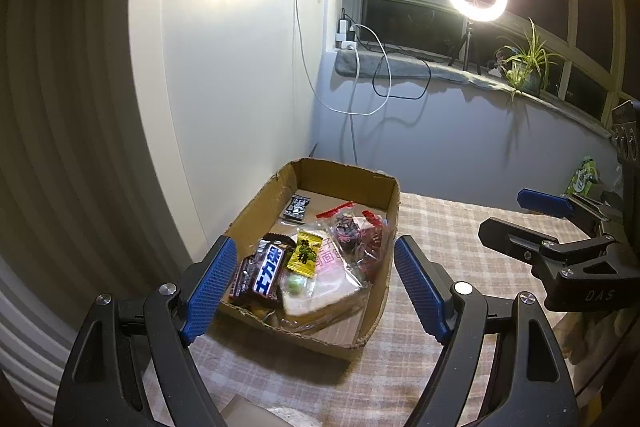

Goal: Organize snacks

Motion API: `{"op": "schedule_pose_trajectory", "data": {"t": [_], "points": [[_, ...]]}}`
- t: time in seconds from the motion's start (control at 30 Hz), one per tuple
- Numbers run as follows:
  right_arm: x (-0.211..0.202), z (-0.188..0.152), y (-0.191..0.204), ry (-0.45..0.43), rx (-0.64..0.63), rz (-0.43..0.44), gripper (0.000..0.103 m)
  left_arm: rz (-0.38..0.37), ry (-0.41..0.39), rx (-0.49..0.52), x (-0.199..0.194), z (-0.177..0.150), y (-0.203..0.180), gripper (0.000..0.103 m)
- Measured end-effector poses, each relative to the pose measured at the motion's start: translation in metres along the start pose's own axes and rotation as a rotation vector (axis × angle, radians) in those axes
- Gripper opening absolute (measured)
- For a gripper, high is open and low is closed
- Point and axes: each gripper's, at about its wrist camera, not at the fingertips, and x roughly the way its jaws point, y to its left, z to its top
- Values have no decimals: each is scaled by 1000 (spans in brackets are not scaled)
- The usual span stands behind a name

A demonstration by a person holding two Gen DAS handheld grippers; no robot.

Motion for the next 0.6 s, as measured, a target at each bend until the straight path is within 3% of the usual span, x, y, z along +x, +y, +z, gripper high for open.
{"op": "schedule_pose_trajectory", "data": {"t": [0.6], "points": [[-1,-1,-1,4,2,0,99,-1,0,3,-2,-1,-2,81]]}}
